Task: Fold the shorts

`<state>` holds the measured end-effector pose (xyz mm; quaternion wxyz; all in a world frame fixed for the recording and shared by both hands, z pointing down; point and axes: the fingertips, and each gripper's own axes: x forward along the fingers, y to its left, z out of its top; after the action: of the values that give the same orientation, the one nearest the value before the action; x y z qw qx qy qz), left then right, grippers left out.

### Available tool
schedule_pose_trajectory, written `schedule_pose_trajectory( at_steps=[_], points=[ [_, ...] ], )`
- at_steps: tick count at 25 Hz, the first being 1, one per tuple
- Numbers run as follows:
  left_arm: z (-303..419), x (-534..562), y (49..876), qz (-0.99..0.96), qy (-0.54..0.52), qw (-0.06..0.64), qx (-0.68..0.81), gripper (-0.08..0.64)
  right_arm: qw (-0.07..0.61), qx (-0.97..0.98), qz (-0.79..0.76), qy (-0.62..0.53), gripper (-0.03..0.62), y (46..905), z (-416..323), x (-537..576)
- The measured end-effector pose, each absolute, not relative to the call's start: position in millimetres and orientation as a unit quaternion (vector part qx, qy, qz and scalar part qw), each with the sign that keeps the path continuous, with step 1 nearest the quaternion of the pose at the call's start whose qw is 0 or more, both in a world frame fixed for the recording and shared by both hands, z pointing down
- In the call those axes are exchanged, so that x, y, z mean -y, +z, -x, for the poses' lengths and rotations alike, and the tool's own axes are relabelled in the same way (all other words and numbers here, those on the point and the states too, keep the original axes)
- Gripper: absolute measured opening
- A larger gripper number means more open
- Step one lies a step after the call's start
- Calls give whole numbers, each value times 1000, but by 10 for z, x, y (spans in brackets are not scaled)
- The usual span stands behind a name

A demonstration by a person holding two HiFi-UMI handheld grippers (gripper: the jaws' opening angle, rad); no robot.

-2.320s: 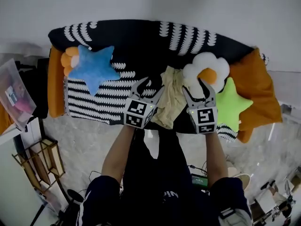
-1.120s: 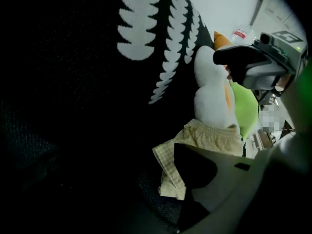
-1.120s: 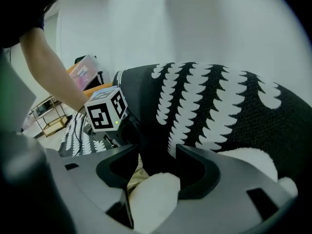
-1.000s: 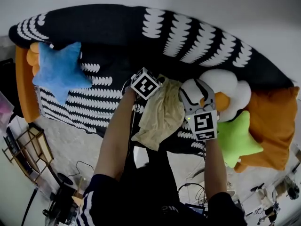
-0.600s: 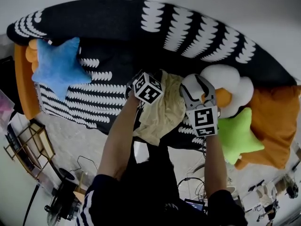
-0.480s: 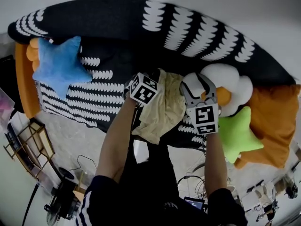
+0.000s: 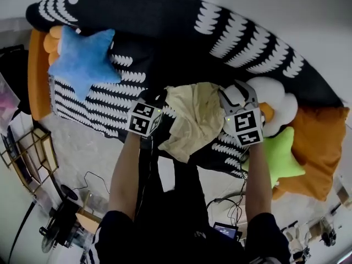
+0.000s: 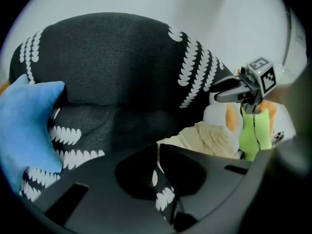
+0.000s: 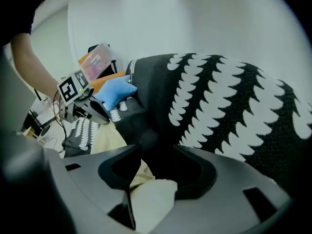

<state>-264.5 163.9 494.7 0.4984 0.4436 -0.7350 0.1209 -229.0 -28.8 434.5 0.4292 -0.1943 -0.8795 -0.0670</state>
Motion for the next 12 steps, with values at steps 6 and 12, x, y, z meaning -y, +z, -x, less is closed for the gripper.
schedule_pose_trajectory(
  at_steps=[6, 12],
  points=[
    [2434, -2180, 4719, -391, 92, 496, 770, 21, 450, 861, 222, -86, 186, 4400, 2157, 357],
    [2438, -2818, 4516, -341, 85, 487, 799, 21, 503, 810, 288, -87, 200, 4554, 1945, 286]
  ],
)
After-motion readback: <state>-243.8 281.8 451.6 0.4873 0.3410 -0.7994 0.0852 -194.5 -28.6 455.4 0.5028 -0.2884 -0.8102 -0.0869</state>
